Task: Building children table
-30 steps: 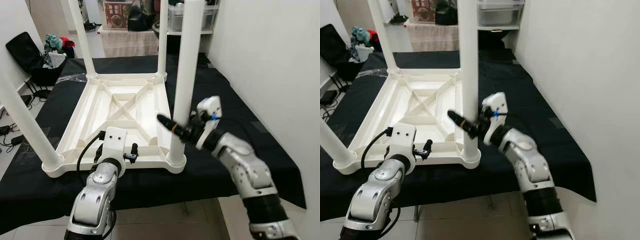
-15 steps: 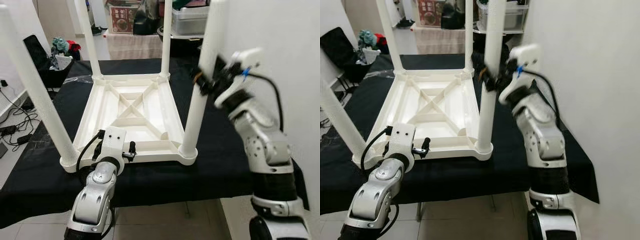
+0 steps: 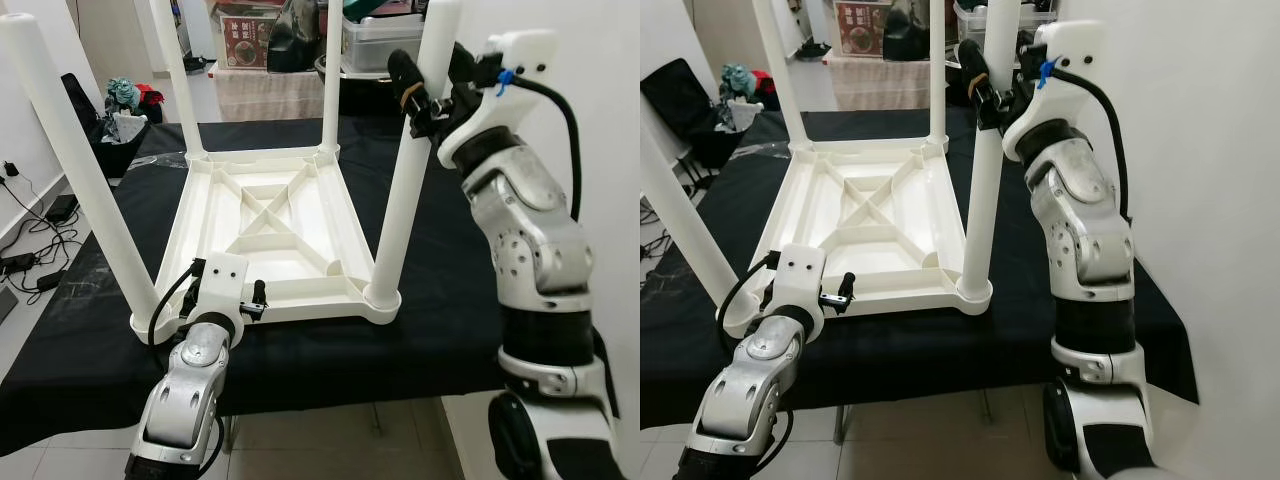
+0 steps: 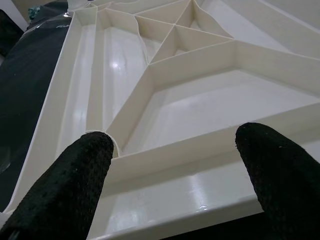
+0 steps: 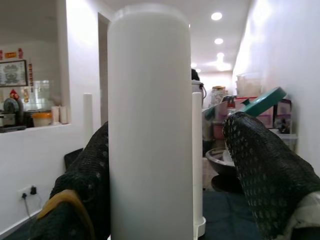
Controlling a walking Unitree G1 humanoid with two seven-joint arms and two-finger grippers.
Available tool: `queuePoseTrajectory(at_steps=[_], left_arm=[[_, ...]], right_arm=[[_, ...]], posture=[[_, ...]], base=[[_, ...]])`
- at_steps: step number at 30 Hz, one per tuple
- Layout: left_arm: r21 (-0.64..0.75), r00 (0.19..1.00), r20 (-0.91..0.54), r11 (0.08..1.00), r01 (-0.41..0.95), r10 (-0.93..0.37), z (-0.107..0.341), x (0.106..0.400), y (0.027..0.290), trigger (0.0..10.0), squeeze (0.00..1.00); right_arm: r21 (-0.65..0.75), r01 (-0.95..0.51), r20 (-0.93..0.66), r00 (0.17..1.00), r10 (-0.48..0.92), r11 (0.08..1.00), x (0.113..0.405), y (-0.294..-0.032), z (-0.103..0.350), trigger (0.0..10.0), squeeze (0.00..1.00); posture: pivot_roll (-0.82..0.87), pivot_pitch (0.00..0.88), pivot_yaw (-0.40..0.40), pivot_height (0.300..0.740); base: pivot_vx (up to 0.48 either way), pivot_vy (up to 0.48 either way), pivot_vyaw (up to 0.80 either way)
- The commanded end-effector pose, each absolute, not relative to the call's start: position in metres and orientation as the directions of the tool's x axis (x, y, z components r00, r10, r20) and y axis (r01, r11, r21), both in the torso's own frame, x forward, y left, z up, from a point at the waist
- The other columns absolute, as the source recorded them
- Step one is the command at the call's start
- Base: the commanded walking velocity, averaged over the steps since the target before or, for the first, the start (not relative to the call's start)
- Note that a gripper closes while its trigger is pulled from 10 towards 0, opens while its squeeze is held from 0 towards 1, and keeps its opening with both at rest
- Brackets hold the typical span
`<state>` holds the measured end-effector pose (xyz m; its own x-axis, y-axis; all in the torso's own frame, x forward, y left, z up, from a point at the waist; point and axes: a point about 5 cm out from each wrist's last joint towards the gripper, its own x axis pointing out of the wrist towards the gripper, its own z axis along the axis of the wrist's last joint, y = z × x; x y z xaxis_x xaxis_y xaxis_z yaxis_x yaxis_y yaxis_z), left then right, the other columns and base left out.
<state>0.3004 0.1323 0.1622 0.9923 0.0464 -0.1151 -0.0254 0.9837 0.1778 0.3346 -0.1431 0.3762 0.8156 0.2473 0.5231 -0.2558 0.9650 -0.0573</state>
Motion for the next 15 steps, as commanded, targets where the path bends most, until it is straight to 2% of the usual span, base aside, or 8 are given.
queuePoseTrajectory(at_steps=[1, 9, 10, 12, 13, 15], left_arm=[[0.193, 0.989, -0.135, 0.98, -0.039, 0.066, 0.156, 0.3, 0.136, 10.0, 0.0], [0.198, 0.988, -0.144, 0.98, -0.028, 0.057, 0.152, 0.297, 0.133, 10.0, 0.0], [0.197, 0.988, -0.143, 0.98, -0.036, 0.065, 0.152, 0.297, 0.134, 10.0, 0.0], [0.196, 0.987, -0.142, 0.98, -0.042, 0.071, 0.151, 0.297, 0.135, 10.0, 0.0], [0.192, 0.988, -0.139, 0.98, -0.046, 0.073, 0.151, 0.296, 0.135, 10.0, 0.0], [0.174, 0.99, -0.125, 0.984, -0.047, 0.07, 0.154, 0.296, 0.133, 10.0, 0.0]], right_arm=[[-0.025, -0.183, 0.52, 0.837, 0.169, 0.983, 0.336, -0.154, 0.38, 10.0, 0.0], [-0.016, -0.159, 0.554, 0.82, 0.141, 0.987, 0.327, -0.156, 0.404, 10.0, 0.0], [-0.031, -0.162, 0.561, 0.814, 0.151, 0.986, 0.326, -0.154, 0.406, 2.4, 0.0], [-0.04, -0.163, 0.564, 0.811, 0.157, 0.986, 0.325, -0.153, 0.408, 2.4, 0.0], [-0.032, -0.181, 0.558, 0.812, 0.168, 0.983, 0.325, -0.152, 0.408, 0.0, 0.0], [-0.01, -0.161, 0.54, 0.83, 0.141, 0.987, 0.328, -0.154, 0.405, 0.0, 0.0]], posture=[[0.05, 0.038, 0.008, 0.74], [0.04, 0.037, 0.005, 0.74], [0.04, 0.035, 0.004, 0.74], [0.04, 0.036, 0.003, 0.74], [0.04, 0.036, 0.004, 0.74], [0.04, 0.035, 0.001, 0.74]], base=[[0.0, 0.0, 0.0], [0.0, 0.0, 0.0], [0.0, 0.0, 0.0], [0.0, 0.0, 0.0], [0.0, 0.0, 0.0], [0.0, 0.0, 0.0]])
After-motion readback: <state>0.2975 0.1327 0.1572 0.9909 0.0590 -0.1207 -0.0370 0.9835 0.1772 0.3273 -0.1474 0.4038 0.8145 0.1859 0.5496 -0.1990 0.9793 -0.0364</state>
